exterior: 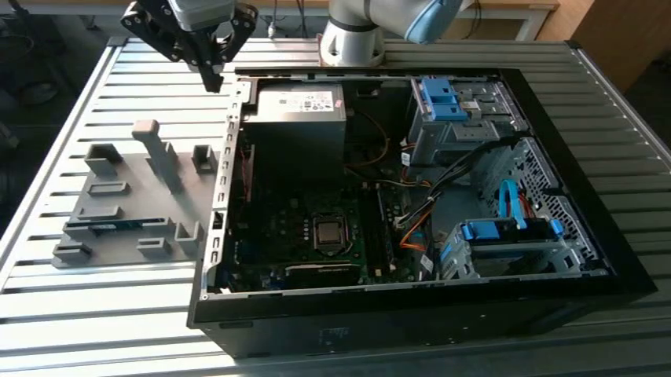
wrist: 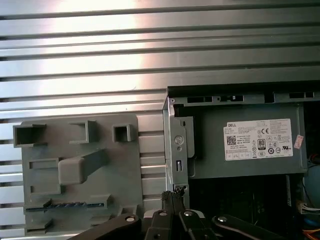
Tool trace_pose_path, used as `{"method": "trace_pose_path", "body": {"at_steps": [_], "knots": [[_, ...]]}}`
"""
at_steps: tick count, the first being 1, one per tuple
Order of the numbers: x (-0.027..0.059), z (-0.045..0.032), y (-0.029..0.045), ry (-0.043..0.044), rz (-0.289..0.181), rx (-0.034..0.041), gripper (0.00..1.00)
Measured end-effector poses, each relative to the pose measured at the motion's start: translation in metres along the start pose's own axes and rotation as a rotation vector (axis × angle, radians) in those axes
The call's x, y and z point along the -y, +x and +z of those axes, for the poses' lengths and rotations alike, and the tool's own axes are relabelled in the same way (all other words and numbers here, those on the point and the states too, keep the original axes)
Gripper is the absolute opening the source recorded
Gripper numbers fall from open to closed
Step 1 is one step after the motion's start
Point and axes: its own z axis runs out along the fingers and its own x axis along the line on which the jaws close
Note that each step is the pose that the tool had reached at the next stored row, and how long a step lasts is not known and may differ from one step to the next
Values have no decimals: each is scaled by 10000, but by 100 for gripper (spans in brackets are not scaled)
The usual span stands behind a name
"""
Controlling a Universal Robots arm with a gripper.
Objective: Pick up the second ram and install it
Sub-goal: 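Reach for the second ram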
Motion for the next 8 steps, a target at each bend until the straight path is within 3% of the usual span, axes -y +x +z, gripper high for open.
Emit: {"method": "trace_pose_path", "body": {"at_steps": [8], "knots": [[3, 2, 34, 0, 0, -2, 11]]}}
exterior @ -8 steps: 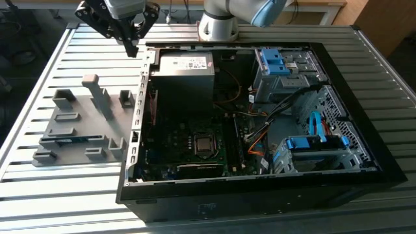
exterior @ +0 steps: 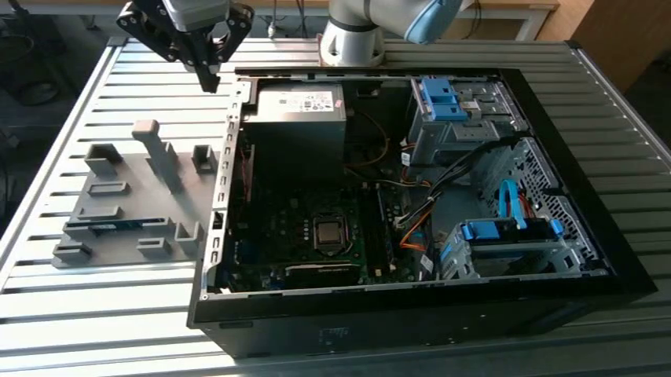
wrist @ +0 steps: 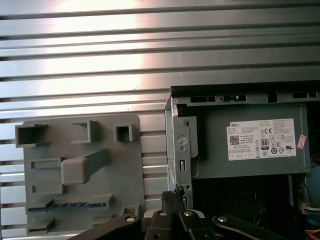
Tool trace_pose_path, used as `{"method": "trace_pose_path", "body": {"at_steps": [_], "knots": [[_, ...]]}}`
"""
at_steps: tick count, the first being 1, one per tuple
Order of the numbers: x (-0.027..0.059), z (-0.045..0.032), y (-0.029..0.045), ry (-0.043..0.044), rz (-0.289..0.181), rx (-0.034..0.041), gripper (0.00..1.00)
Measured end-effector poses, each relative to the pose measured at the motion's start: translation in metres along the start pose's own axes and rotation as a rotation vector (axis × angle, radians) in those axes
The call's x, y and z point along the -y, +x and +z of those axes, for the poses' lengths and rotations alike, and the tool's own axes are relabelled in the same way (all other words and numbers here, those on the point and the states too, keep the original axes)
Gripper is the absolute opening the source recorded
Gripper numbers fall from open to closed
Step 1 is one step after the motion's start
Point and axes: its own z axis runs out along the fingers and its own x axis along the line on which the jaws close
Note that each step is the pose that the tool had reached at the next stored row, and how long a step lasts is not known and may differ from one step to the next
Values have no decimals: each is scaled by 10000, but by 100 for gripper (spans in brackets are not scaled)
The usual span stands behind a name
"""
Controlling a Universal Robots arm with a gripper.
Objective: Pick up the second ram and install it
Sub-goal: 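Reach for the second ram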
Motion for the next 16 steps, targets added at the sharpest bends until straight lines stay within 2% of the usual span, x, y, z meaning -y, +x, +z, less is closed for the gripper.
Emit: {"method": "trace_pose_path", "body": {"at_steps": [10, 11, 16], "knots": [[3, 2, 43, 0, 0, -2, 11], [9, 5, 115, 1, 0, -7, 11], [11, 6, 137, 1, 0, -8, 11]]}}
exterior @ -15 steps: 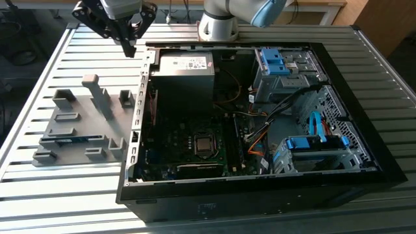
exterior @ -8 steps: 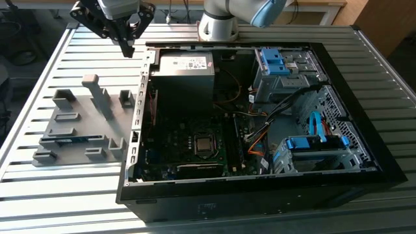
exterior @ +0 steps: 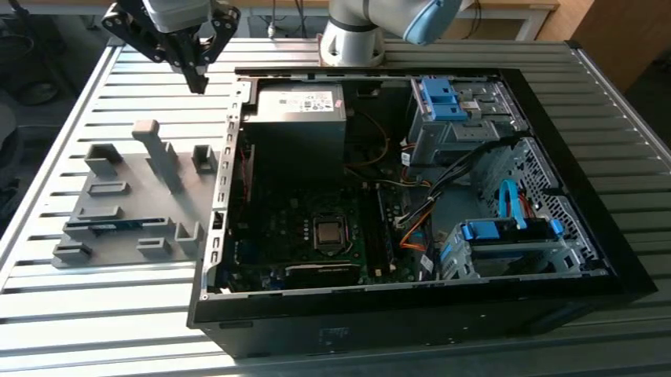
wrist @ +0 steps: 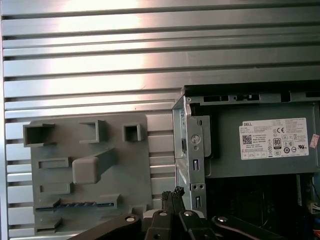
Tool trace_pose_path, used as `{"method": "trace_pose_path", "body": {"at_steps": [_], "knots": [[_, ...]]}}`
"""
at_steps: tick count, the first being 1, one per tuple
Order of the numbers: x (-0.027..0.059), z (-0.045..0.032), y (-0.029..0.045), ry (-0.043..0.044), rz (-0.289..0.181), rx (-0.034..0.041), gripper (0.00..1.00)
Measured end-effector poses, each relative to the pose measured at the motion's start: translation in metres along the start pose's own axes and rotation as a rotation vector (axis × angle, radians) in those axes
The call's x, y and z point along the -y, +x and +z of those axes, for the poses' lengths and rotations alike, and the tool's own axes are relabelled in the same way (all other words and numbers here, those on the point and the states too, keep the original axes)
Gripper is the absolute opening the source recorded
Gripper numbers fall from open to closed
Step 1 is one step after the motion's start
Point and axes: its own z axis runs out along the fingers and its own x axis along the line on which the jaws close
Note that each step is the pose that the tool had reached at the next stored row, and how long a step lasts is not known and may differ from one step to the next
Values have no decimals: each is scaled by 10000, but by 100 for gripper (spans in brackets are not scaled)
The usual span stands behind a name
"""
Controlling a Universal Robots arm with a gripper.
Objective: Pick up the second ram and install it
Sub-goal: 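Reach for the second ram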
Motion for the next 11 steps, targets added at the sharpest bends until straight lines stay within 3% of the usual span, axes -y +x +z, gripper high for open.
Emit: {"method": "trace_pose_path", "body": {"at_steps": [5, 6, 8, 9, 11], "knots": [[2, 1, 21, 0, 0, -2, 11], [2, 1, 26, 0, 0, -2, 17], [3, 1, 34, 0, 0, -2, 17], [3, 2, 38, 0, 0, -3, 24], [4, 2, 47, 1, 0, -4, 24]]}}
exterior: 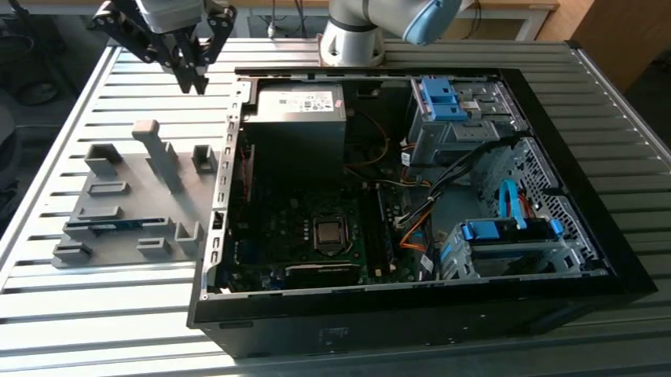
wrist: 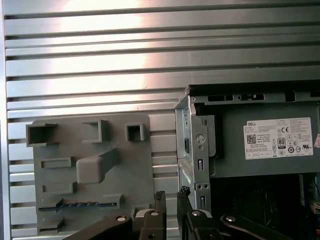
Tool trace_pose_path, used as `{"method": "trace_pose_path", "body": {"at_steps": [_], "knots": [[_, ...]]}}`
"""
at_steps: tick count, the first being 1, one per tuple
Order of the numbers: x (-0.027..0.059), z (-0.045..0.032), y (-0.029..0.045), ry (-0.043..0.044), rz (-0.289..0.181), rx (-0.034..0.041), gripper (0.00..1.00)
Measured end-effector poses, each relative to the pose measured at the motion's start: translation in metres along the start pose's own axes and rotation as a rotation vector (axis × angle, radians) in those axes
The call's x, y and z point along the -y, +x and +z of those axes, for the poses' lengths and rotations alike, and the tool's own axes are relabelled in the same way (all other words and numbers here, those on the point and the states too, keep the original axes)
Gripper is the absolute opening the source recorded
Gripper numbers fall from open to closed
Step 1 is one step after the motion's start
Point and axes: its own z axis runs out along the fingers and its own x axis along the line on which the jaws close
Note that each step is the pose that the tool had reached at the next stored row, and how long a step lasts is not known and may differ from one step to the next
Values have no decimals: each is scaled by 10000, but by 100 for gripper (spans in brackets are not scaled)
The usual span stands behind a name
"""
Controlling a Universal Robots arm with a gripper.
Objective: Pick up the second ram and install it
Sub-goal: 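Reach for the second ram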
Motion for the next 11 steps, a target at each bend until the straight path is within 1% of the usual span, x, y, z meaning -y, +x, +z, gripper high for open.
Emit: {"method": "trace_pose_path", "body": {"at_steps": [4, 5, 6, 7, 10, 11], "knots": [[1, 1, 16, 0, 0, -1, 22], [2, 1, 21, -1, 0, -1, 16], [2, 1, 25, 0, 0, -1, 16], [2, 2, 30, 0, 0, -1, 11], [3, 2, 42, 0, 0, -2, 11], [11, 7, 141, 0, 0, -8, 11]]}}
